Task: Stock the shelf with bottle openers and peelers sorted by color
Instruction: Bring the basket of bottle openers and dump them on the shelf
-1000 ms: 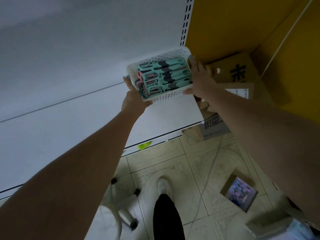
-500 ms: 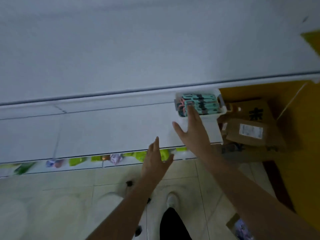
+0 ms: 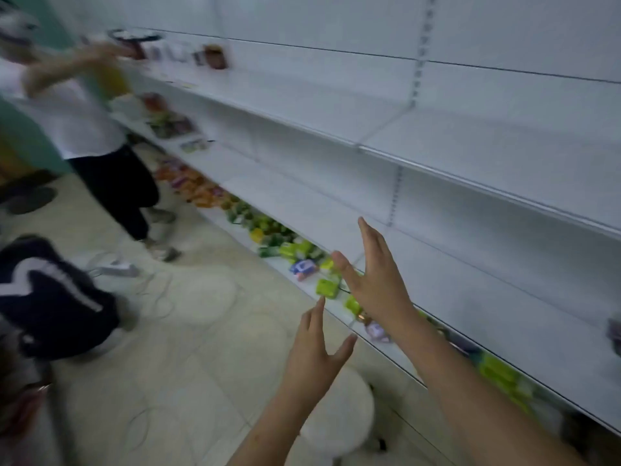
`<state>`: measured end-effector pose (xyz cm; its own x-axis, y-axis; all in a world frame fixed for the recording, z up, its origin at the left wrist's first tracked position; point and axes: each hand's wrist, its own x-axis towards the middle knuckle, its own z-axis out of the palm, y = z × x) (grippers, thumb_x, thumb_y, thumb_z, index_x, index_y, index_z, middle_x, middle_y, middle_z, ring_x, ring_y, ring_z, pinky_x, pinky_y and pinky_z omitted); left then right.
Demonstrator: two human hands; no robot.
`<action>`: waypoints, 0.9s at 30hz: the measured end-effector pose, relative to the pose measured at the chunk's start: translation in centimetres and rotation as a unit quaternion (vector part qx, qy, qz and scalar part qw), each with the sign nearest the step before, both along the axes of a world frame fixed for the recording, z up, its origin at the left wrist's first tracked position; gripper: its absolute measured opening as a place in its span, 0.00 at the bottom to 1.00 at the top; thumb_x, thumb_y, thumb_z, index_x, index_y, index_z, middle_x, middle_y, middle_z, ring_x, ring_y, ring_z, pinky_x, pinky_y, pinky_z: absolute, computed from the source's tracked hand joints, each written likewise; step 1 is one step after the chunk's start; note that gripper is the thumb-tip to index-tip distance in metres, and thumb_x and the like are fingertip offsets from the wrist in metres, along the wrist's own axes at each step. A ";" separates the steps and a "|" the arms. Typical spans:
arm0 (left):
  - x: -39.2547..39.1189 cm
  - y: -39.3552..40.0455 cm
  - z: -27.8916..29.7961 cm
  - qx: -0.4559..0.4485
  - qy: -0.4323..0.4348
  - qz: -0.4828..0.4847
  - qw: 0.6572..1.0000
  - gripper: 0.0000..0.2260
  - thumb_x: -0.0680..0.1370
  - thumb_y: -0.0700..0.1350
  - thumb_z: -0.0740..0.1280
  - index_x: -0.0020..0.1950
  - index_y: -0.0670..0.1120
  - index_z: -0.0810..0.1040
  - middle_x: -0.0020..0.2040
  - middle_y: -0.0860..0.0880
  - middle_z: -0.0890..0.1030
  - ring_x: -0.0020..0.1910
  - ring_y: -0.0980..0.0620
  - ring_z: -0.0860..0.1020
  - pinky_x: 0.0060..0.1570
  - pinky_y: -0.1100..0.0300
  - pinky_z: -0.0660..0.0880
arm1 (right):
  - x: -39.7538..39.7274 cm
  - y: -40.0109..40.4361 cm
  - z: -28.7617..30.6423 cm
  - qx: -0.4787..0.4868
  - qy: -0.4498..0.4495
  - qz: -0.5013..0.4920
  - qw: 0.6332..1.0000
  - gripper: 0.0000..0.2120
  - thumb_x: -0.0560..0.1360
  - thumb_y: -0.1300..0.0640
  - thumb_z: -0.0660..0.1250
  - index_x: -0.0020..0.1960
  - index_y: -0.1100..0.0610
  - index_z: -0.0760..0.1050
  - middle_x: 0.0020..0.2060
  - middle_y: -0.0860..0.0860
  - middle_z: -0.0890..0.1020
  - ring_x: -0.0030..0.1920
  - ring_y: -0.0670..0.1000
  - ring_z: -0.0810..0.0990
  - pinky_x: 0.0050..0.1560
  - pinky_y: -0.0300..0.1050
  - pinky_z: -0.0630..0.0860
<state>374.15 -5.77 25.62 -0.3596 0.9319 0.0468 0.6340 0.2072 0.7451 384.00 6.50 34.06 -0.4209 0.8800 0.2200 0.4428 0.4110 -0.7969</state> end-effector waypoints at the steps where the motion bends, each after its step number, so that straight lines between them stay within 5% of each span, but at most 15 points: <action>1: -2.5 -2.0 0.4 0.002 -0.005 0.021 1.000 0.38 0.77 0.62 0.66 0.80 0.53 0.52 0.73 0.57 0.63 0.71 0.62 0.64 0.61 0.70 0.65 | -3.2 -1.3 0.4 0.001 0.005 0.027 1.000 0.41 0.75 0.32 0.57 0.81 0.50 0.50 0.78 0.48 0.57 0.77 0.47 0.57 0.72 0.39 0.56; 5: -11.3 -9.7 1.5 -0.001 -0.019 0.112 0.994 0.38 0.77 0.64 0.65 0.80 0.55 0.51 0.74 0.57 0.62 0.71 0.63 0.64 0.60 0.69 0.66 | -14.9 -6.7 1.2 0.004 0.009 0.111 0.994 0.42 0.74 0.26 0.54 0.80 0.47 0.50 0.78 0.47 0.57 0.76 0.50 0.62 0.74 0.52 0.64; 14: -24.3 -21.1 2.1 0.022 -0.087 0.317 0.944 0.36 0.75 0.61 0.69 0.78 0.57 0.57 0.71 0.59 0.68 0.67 0.63 0.69 0.63 0.64 0.70 | -34.2 -15.1 2.6 0.017 -0.013 0.291 0.956 0.40 0.76 0.32 0.57 0.81 0.50 0.51 0.79 0.48 0.57 0.78 0.47 0.55 0.70 0.40 0.54; 27: -43.1 -13.0 1.9 -0.037 -0.095 0.362 0.927 0.37 0.73 0.65 0.68 0.78 0.58 0.58 0.70 0.59 0.68 0.66 0.62 0.70 0.65 0.55 0.73 | -54.3 -4.4 -0.1 -0.058 -0.021 0.345 0.936 0.38 0.78 0.36 0.59 0.80 0.53 0.53 0.77 0.50 0.62 0.75 0.48 0.64 0.70 0.42 0.62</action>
<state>331.01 -18.81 27.51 -0.8868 0.4417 -0.1358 0.1676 0.5813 0.7963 329.67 2.14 33.93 -0.9049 0.4112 0.1102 0.1353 0.5232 -0.8414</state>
